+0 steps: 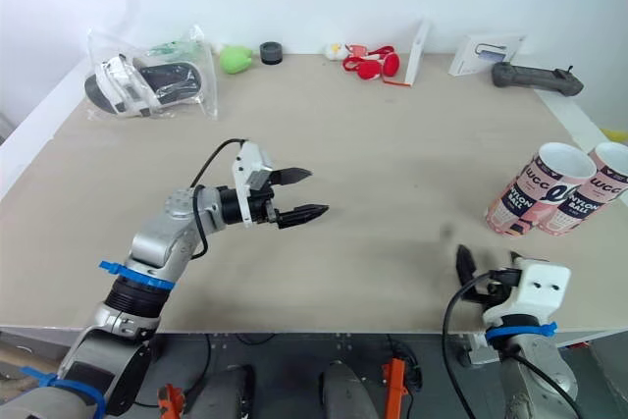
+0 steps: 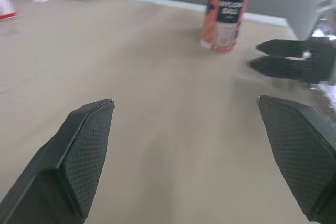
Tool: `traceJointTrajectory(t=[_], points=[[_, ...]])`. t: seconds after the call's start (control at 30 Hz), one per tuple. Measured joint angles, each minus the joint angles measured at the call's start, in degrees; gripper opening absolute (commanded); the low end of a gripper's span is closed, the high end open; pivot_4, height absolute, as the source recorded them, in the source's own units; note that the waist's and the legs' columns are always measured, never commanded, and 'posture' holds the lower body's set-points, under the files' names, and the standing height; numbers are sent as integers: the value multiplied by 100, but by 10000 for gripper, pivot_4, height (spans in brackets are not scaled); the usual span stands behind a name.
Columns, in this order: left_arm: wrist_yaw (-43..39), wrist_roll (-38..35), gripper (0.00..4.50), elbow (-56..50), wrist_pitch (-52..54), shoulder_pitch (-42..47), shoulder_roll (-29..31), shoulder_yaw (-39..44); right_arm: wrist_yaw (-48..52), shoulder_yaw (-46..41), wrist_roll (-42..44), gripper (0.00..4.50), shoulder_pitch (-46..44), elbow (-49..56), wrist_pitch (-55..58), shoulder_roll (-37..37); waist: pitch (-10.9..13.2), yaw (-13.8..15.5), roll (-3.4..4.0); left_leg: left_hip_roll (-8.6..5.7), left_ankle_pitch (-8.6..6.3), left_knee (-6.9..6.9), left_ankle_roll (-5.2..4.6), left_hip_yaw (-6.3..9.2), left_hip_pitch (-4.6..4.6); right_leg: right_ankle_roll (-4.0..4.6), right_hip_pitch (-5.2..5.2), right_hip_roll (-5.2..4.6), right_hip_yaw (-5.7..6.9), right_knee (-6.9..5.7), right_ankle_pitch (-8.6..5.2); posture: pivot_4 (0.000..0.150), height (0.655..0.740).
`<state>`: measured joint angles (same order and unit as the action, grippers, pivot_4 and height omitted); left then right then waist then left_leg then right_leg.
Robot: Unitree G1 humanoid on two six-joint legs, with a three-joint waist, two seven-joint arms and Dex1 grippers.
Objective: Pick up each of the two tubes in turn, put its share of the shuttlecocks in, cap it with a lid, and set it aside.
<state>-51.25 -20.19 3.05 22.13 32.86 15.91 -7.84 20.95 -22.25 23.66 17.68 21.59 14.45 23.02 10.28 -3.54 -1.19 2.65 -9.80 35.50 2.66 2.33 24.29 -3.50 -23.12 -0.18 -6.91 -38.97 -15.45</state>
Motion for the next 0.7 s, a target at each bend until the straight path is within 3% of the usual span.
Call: traceJointTrajectory(t=[0.07,0.2,0.47,0.7], points=[[136,70,45000,-191,-44,-442,395,213,709,240,314,44495,46,389,511,790,-1,-78,1,6,0,-5,-1,-15,-14,3,2,4,-12,-1,3,1500,7400],[415,167,45000,-587,-58,-1091,815,505,1264,676,845,44495,-930,520,1375,1377,12,-72,-31,7,8,2,-4,-4,-9,26,1,8,-9,0,6,1500,7400],[800,218,45000,-1303,-159,-1894,1013,745,1639,1447,865,44495,-2267,-92,1817,1419,12,7,-44,2,5,0,3,-19,7,-11,-3,-5,-10,12,7,1500,7400],[875,108,45000,-1578,9,-2140,1093,821,1857,1561,677,44495,-2401,-490,1713,1394,12,81,-44,2,0,-2,4,-18,14,-11,-11,-5,-8,12,0,1500,7400]])
